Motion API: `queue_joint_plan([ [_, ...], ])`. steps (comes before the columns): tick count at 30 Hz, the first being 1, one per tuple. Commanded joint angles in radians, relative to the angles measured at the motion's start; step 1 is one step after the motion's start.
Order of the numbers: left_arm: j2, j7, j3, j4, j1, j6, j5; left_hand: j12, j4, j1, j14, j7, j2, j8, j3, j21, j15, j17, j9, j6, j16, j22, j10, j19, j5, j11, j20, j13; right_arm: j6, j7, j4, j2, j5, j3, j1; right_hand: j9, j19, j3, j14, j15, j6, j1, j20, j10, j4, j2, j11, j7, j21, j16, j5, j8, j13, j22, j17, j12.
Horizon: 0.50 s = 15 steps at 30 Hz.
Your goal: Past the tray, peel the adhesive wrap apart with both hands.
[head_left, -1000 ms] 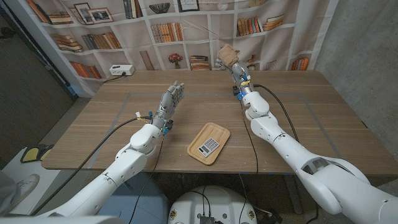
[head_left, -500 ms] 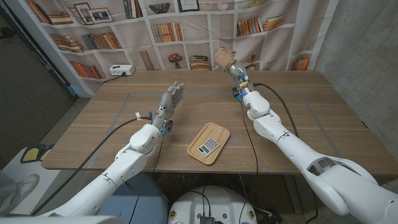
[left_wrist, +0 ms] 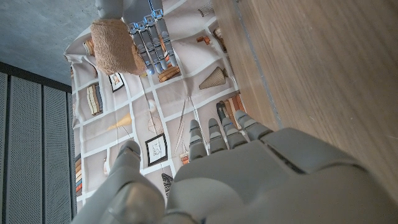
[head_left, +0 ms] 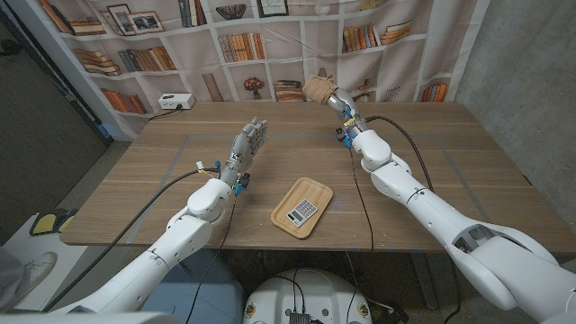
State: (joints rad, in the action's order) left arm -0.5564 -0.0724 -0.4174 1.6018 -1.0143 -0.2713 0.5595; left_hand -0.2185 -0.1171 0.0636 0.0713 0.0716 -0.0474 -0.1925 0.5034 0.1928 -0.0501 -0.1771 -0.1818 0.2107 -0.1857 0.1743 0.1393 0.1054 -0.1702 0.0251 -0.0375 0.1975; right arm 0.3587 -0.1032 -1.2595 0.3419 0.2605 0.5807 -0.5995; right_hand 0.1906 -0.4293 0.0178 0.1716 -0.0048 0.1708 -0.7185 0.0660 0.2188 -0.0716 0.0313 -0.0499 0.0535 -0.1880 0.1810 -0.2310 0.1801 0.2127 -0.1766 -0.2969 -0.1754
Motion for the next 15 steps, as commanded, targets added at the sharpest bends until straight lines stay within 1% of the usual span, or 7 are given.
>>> queue_joint_plan([
  [1,0.005,0.011,-0.006,-0.015,0.012,0.001,0.003,0.0,-0.001,-0.001,0.002,0.003,0.0,0.003,0.004,0.002,0.005,-0.002,-0.002,0.01,0.001,0.002,0.009,-0.001,-0.004,-0.002,0.006,0.005,-0.01,0.041,0.011,0.019,-0.006,0.016,0.015,0.002,0.023,-0.006,-0.022,0.009,-0.017,0.01,0.002,-0.02,-0.001,0.003,-0.006,0.004,0.006,-0.004,-0.004,-0.001,0.0,-0.001,0.004,-0.001],
  [2,0.006,0.011,-0.006,-0.016,0.012,0.001,0.004,0.0,-0.001,-0.001,0.002,0.003,0.0,0.003,0.004,0.002,0.005,-0.002,-0.002,0.01,0.001,0.002,0.009,-0.001,-0.004,-0.002,0.006,0.005,-0.008,0.05,0.015,0.02,-0.003,0.017,0.018,0.002,0.024,-0.007,-0.024,0.008,-0.018,0.01,0.003,-0.023,-0.001,0.003,-0.008,0.004,0.006,-0.004,-0.004,-0.001,-0.001,-0.001,0.005,-0.001],
  [4,0.007,0.011,-0.007,-0.017,0.013,0.002,0.003,0.0,-0.001,-0.001,0.002,0.002,0.0,0.003,0.004,0.002,0.005,-0.002,-0.002,0.011,0.001,0.002,0.009,-0.001,-0.004,-0.002,0.006,0.005,-0.021,0.064,0.01,0.03,-0.007,0.022,0.023,0.001,0.047,-0.009,-0.052,0.015,-0.043,0.014,0.008,-0.052,-0.001,0.002,-0.011,0.012,0.008,-0.004,-0.005,-0.003,-0.002,0.0,0.012,-0.001],
  [6,0.008,0.009,-0.007,-0.019,0.014,0.0,0.003,0.0,-0.001,-0.001,0.002,0.004,0.0,0.003,0.004,0.002,0.005,-0.002,-0.002,0.01,0.001,0.002,0.009,-0.001,-0.004,-0.001,0.006,0.005,-0.031,0.074,0.006,0.036,-0.01,0.025,0.028,0.001,0.074,-0.013,-0.088,0.034,-0.074,0.02,0.014,-0.087,0.0,0.001,-0.021,0.019,0.009,-0.003,-0.005,-0.004,-0.003,0.001,0.021,-0.002],
  [11,0.011,0.01,-0.008,-0.024,0.017,0.0,0.003,0.001,-0.001,-0.001,0.002,0.003,0.001,0.003,0.004,0.002,0.004,-0.002,-0.002,0.01,0.001,0.002,0.008,-0.001,-0.004,-0.001,0.006,0.005,-0.054,0.098,-0.006,0.056,-0.027,0.038,0.041,0.001,0.109,-0.017,-0.128,0.047,-0.114,0.026,0.021,-0.125,0.001,0.002,-0.028,0.034,0.011,-0.004,-0.006,-0.005,-0.004,0.002,0.031,-0.002],
  [12,0.012,0.009,-0.008,-0.026,0.018,-0.002,0.002,0.001,-0.001,-0.002,0.002,0.003,0.001,0.003,0.004,0.002,0.005,-0.002,-0.002,0.01,0.001,0.002,0.008,-0.001,-0.004,-0.002,0.006,0.005,-0.059,0.099,-0.009,0.06,-0.031,0.04,0.042,0.001,0.119,-0.018,-0.137,0.047,-0.128,0.027,0.024,-0.136,0.001,0.003,-0.034,0.036,0.012,-0.003,-0.006,-0.007,-0.004,0.002,0.033,-0.002],
  [15,0.014,0.01,-0.01,-0.027,0.021,-0.001,0.001,0.001,-0.001,-0.002,0.002,0.003,0.001,0.003,0.004,0.002,0.006,-0.002,-0.002,0.01,0.001,0.002,0.008,-0.001,-0.004,-0.002,0.007,0.005,-0.072,0.121,-0.015,0.07,-0.029,0.044,0.049,0.001,0.155,-0.024,-0.186,0.07,-0.171,0.035,0.033,-0.188,0.002,0.003,-0.05,0.046,0.01,-0.003,-0.008,-0.004,-0.006,0.002,0.045,-0.002],
])
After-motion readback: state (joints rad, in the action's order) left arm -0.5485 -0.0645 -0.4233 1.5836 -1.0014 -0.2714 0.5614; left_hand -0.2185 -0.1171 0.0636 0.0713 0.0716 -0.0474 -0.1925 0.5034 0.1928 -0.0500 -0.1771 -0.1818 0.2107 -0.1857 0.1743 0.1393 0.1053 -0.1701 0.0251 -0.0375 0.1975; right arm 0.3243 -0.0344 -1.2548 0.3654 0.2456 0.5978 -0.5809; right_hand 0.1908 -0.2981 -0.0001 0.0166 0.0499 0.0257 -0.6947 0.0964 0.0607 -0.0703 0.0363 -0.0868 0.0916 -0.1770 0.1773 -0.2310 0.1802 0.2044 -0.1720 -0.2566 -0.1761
